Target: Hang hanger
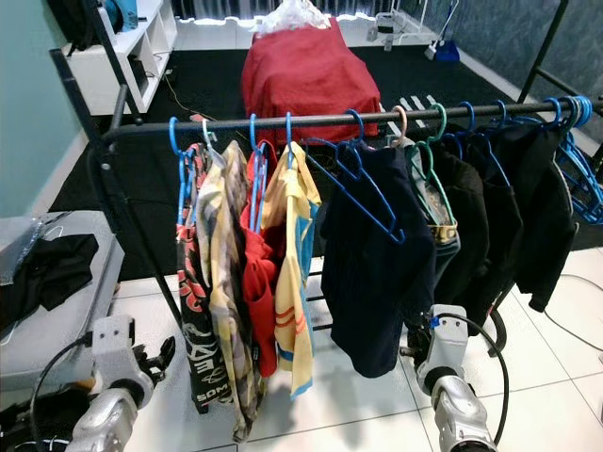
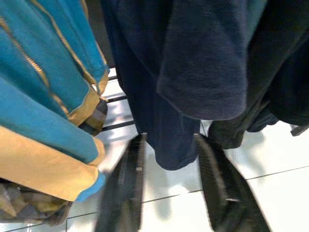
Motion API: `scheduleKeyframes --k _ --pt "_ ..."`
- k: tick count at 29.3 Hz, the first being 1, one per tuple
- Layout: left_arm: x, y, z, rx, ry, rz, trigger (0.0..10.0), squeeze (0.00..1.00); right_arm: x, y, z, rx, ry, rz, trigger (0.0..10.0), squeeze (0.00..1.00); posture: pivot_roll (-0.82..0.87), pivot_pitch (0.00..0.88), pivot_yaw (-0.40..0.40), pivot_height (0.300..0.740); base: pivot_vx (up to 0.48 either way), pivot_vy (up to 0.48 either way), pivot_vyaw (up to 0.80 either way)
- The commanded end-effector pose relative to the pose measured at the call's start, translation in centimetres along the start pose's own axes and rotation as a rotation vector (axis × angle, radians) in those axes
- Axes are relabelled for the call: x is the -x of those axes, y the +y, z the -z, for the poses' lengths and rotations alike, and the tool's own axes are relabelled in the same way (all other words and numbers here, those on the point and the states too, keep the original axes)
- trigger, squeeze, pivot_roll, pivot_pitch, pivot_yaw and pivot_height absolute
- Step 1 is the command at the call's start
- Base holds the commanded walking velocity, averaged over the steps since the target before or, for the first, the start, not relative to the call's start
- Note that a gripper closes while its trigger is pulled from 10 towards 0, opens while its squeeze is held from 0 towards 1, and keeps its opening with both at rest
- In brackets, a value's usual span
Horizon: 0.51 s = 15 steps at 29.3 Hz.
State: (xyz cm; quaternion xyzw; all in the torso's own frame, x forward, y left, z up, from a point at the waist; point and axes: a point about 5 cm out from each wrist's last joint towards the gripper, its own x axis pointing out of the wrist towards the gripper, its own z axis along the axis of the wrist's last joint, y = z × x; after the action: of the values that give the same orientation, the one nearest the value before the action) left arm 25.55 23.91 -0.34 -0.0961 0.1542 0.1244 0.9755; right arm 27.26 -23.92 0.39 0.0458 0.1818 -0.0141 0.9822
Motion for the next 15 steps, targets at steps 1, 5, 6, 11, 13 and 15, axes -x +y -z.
scheduleKeyframes --k 1,5,6,11,13,15 --pt "-0.1 1.1 -1.3 0.018 -0.066 -0.038 10.0 1.0 0.2 0.1 0.4 -0.004 0.005 -0.008 10.0 1.0 -0.03 0.088 -0.022 0.74 0.0 0.0 0.0" --pt "-0.5 1.6 -3.7 0.079 -0.174 -0.024 10.0 1.0 0.2 0.2 0.3 -0.005 0.003 -0.012 10.0 1.0 -0.03 0.085 -0.024 0.74 0.0 0.0 0.0" --pt "-0.5 1.6 -3.7 0.079 -0.174 -0.024 10.0 1.0 0.2 0.2 0.3 -0.005 0.003 -0.012 10.0 1.0 -0.03 0.085 -0.024 0.74 0.0 0.0 0.0" --pt "-0.8 -2.5 -11.5 0.145 -0.439 0.23 10.0 0.0 0.1 0.2 0.3 -0.016 0.011 0.0 10.0 0.0 -0.03 0.093 -0.027 0.74 0.0 0.0 0.0" --pt "-0.7 -3.5 -12.7 0.141 -0.479 0.261 10.0 0.0 0.1 0.1 0.3 -0.019 0.011 0.0 10.0 0.0 -0.04 0.094 -0.027 0.74 0.0 0.0 0.0" --pt "-0.7 -3.5 -12.7 0.141 -0.479 0.261 10.0 0.0 0.1 0.1 0.3 -0.019 0.011 0.0 10.0 0.0 -0.04 0.094 -0.027 0.74 0.0 0.0 0.0"
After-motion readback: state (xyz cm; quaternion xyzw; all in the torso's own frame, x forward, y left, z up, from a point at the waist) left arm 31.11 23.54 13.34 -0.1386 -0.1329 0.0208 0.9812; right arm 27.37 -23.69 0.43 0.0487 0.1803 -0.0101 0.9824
